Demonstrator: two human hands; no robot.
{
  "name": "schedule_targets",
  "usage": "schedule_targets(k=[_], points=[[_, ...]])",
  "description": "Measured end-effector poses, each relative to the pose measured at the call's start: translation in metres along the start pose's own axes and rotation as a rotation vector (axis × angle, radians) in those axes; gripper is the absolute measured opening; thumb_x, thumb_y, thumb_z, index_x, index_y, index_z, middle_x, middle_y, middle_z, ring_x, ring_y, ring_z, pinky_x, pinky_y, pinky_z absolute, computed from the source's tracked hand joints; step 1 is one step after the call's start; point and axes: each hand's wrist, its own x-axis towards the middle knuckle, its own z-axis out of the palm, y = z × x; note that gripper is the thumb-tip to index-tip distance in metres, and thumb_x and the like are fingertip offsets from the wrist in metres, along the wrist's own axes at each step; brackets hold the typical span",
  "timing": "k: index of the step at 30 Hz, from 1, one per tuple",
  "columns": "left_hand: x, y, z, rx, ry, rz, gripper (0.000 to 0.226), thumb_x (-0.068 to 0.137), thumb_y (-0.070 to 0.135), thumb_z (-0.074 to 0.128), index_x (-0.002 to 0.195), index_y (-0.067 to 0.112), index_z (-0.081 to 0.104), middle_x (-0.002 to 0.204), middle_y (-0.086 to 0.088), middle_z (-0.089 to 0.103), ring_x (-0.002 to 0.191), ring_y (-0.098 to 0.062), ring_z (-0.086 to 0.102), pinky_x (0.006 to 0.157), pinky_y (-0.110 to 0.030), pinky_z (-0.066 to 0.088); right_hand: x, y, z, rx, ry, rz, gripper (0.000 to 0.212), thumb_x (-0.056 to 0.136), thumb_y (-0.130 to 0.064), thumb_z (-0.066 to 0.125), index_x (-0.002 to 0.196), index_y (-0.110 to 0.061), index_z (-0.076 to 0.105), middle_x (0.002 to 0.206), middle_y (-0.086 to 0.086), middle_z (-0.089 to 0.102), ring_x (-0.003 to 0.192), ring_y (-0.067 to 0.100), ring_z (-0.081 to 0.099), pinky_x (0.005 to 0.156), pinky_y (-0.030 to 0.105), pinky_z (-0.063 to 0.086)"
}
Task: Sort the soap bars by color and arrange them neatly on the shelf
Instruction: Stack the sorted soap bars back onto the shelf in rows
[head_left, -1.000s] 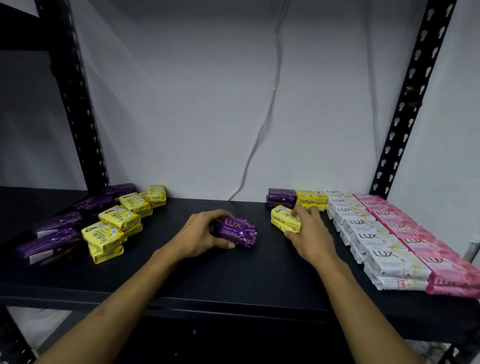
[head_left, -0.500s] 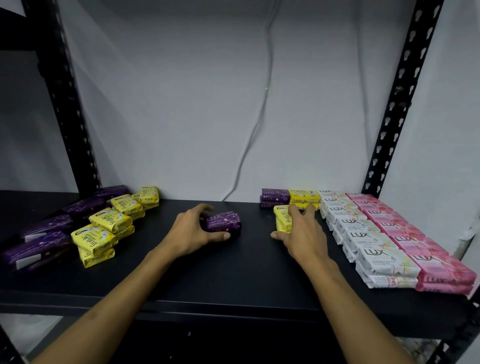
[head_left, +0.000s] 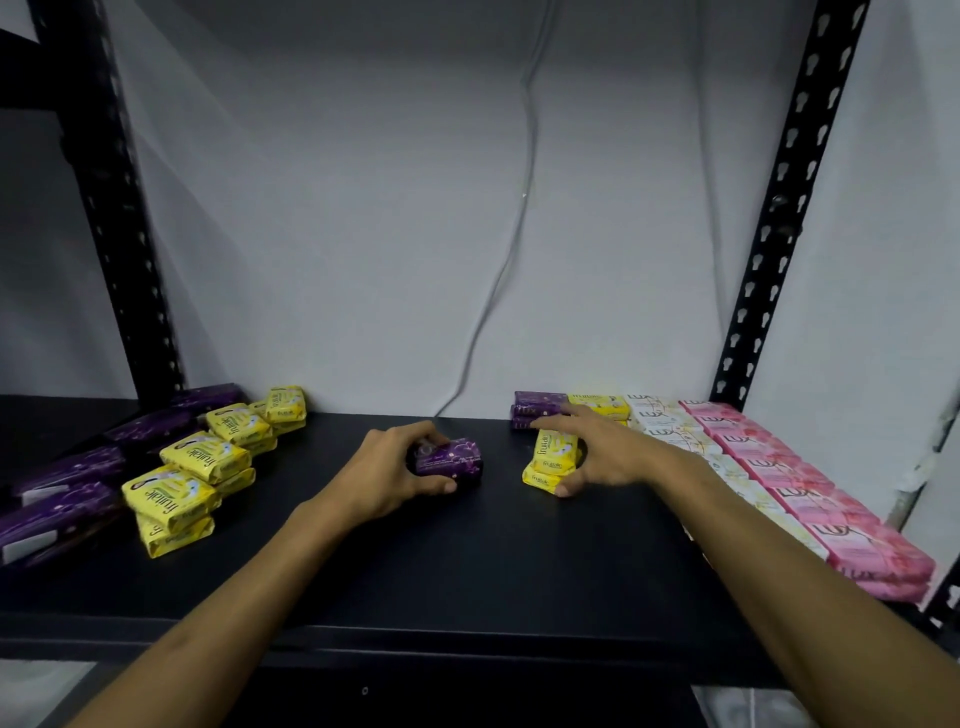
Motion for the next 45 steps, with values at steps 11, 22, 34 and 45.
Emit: schedule_targets(k=[11, 22, 34, 45], points=[[0.031, 0.022, 0.023, -0.009, -0.075, 0.045, 0.049, 0.07, 0.043, 0.088, 0.111, 0.031, 0.063, 0.096, 0.008, 0.064, 0.085, -0.005, 0.061, 0.071, -0.016, 0.046, 0.006, -0.001, 0.028, 0.05, 0.256, 0.325, 0.074, 0.084, -0.055, 0.067, 0.149, -0.03, 0.042, 0.159, 0.014, 0.019, 0.14, 0.034, 0.037, 0.112, 0.042, 0.036], [0.046, 0.04, 0.053, 0.059, 0.036, 0.15, 0.078, 0.072, 0.04, 0.086, 0.141, 0.031, 0.051, 0.135, 0.004, 0.055, 0.12, -0.015, 0.054, 0.103, -0.036, 0.047, -0.01, 0.008, 0.009, -0.411, 0.229, 0.192, 0.08, 0.089, -0.035, 0.07, 0.151, -0.017, 0.023, 0.15, 0.012, 0.037, 0.137, 0.036, 0.033, 0.108, 0.046, 0.034], [0.071, 0.053, 0.076, 0.066, 0.029, 0.171, 0.047, 0.087, 0.024, 0.076, 0.132, 0.016, 0.064, 0.128, -0.004, 0.062, 0.115, -0.017, 0.061, 0.097, -0.019, 0.043, 0.007, 0.032, 0.002, -0.628, 0.245, 0.043, 0.024, 0.095, -0.017, 0.061, 0.118, -0.01, 0.058, 0.119, 0.01, 0.053, 0.109, 0.028, 0.053, 0.08, 0.036, 0.044], [0.096, 0.055, 0.11, 0.053, 0.061, 0.157, 0.045, 0.096, 0.011, 0.062, 0.141, 0.014, 0.056, 0.149, -0.009, 0.042, 0.125, -0.028, 0.055, 0.111, -0.02, 0.033, 0.027, 0.06, 0.005, -0.777, 0.227, -0.002, 0.058, 0.101, -0.018, 0.049, 0.149, 0.001, 0.023, 0.145, 0.019, 0.034, 0.13, 0.031, 0.036, 0.104, 0.037, 0.038]])
